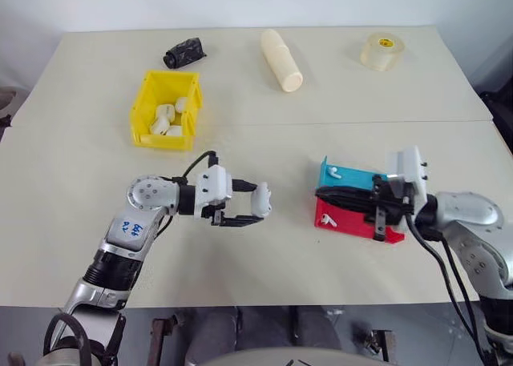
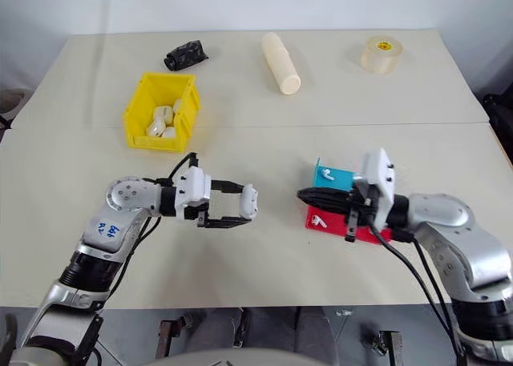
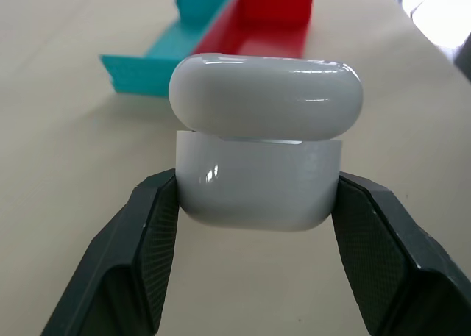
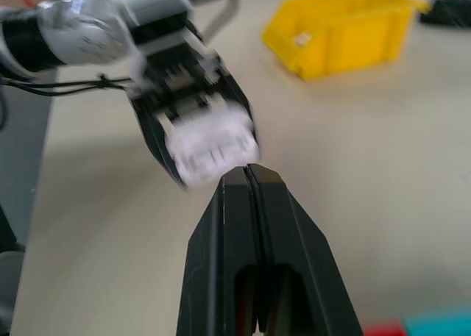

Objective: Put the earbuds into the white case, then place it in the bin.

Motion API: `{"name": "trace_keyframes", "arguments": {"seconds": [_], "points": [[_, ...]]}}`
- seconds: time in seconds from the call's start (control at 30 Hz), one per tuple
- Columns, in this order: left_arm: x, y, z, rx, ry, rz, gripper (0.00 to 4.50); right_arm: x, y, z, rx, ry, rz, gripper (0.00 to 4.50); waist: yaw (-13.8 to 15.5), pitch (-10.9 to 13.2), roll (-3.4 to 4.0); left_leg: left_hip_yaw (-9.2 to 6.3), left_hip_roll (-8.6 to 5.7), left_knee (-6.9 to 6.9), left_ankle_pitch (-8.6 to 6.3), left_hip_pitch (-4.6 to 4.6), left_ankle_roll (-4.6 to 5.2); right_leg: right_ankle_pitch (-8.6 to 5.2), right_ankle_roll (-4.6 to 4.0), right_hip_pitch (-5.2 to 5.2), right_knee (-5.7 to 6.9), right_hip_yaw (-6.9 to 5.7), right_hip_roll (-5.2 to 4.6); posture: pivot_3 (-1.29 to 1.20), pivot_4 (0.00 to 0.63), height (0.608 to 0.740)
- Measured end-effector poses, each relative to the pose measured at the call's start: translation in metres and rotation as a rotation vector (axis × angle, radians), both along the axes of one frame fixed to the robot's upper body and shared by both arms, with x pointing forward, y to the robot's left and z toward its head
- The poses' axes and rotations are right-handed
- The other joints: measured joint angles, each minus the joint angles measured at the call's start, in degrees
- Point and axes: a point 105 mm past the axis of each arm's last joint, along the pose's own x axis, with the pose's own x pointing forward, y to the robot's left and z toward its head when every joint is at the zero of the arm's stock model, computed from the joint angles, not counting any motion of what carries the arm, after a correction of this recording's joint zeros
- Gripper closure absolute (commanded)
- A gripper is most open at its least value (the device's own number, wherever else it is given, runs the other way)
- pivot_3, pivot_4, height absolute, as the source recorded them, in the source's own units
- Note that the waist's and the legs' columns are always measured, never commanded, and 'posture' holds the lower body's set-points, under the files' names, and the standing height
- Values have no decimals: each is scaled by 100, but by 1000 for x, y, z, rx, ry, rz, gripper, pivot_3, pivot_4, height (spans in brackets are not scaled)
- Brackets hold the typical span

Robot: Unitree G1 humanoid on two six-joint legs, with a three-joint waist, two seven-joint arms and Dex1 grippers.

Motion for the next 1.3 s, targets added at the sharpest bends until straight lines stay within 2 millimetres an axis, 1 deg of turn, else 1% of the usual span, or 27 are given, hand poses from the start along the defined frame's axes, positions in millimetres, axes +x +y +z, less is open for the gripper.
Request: {"name": "trace_keyframes", "arguments": {"seconds": [0.03, 0.1, 0.2, 0.3, 0.37, 0.43, 0.5, 0.63, 0.7, 0.77, 0.83, 0.9, 0.97, 1.1, 1.13, 1.23, 1.3], "points": [[0, -3, -1, 14, 3, -5, 1744, -1, 9, 1, 3, -3, 25, 4485, 0, 0, 0, 0, -2, 0, 0, -1, 0, 0, 0, 0, -1, 0, -2, 0, 150, 740], [-1, -8, -4, 34, 18, -12, 1744, -3, 21, 0, -5, 9, 61, 4485, -1, 0, 0, 0, -4, -1, 0, -2, 1, 0, 0, 0, 1, 1, -4, 0, 150, 740], [-2, -13, -11, 60, 49, -8, 1744, -2, 32, 0, -33, 4, 88, 4485, -1, 0, -1, -1, -6, -1, -1, -3, 2, 0, 0, -1, 0, 0, -5, 0, 150, 740], [-4, -18, -9, 58, 48, -9, 1744, 2, 45, 1, -49, -8, 104, 4485, -2, 1, -1, -2, -3, 1, -1, -3, 1, 0, 0, -2, 0, -2, -3, 0, 150, 740], [-5, -25, -5, 46, 33, -23, 1744, 4, 51, -4, -70, 2, 109, 4485, -3, 0, -1, -3, -3, 1, 0, -3, 1, 0, 0, -2, 1, -2, -3, 0, 150, 740], [-6, -27, -2, 39, 22, -26, 1744, 8, 53, -18, -113, 28, 100, 4485, -4, 0, -1, -2, -5, 2, -1, -4, 2, 0, 0, -2, 1, -1, -4, 0, 150, 740], [-6, -28, -1, 31, 13, -20, 1744, 12, 47, -33, -140, 59, 77, 4485, 10, 0, -1, -4, -8, 2, -1, -4, 2, 0, 0, -1, 2, -2, -6, 0, 150, 740], [-7, -24, -4, 24, 22, 1, 1744, 12, 34, -41, -152, 54, 76, 4485, 1, 1, -1, -3, -7, 0, -1, -6, 2, 0, 0, -1, 4, -2, -5, 0, 150, 740], [-6, -18, -3, 9, 19, 17, 1744, 14, 16, -42, -131, 53, 39, 4485, 2, 1, -1, -3, -5, -2, -1, -6, 2, 0, 0, -2, 2, -3, -4, 0, 150, 740], [-9, -12, 6, -53, -1, 22, 1744, 15, -4, -45, -101, 60, -14, 4485, 3, 1, -1, -3, -3, -2, -1, -5, 2, 0, 0, -1, 2, -3, -4, 0, 150, 740], [-14, -6, 13, -98, -9, 10, 1744, 13, -15, -45, -62, 61, -39, 4485, -5, 0, -1, -1, -3, -2, -1, -5, 2, 0, 0, -2, -1, -1, -4, 0, 150, 740], [-22, 1, 14, -129, 6, -6, 1744, 11, -26, -41, -24, 48, -75, 4129, -19, 0, -1, 2, 0, -5, -1, -1, 2, 0, 0, -2, -2, 1, -3, 0, 150, 740], [-30, 12, 9, -158, 39, 16, 1744, 7, -33, -38, 5, 28, -98, 3591, -21, 1, -1, 3, 4, -10, -1, 4, 1, -1, -1, -2, -1, 4, 0, 0, 150, 740], [-40, 52, -5, -228, 106, 157, 1744, 6, -44, -29, 87, -77, -186, 2336, -26, 1, 0, 4, 5, -12, -2, 9, 0, -1, -2, 0, 0, 7, 1, 0, 150, 740], [-41, 59, -5, -253, 100, 195, 1744, 6, -45, -28, 95, -111, -205, 1943, -15, 1, 1, 4, 4, -11, -1, 11, 0, -1, -2, 3, -1, 7, -1, 0, 150, 740], [-32, 80, 4, -382, 72, 351, 1744, 5, -43, -30, 106, -186, -244, 906, 24, 1, 1, -1, -3, -3, -2, 9, 0, -1, -2, 8, 1, 4, -7, 0, 150, 740], [-26, 89, 10, -443, 52, 427, 1744, 3, -44, -28, 119, -232, -255, 178, 25, 1, 1, -3, -7, -2, -3, 10, 3, -1, -1, 13, 0, 5, -9, 0, 150, 740]]}}
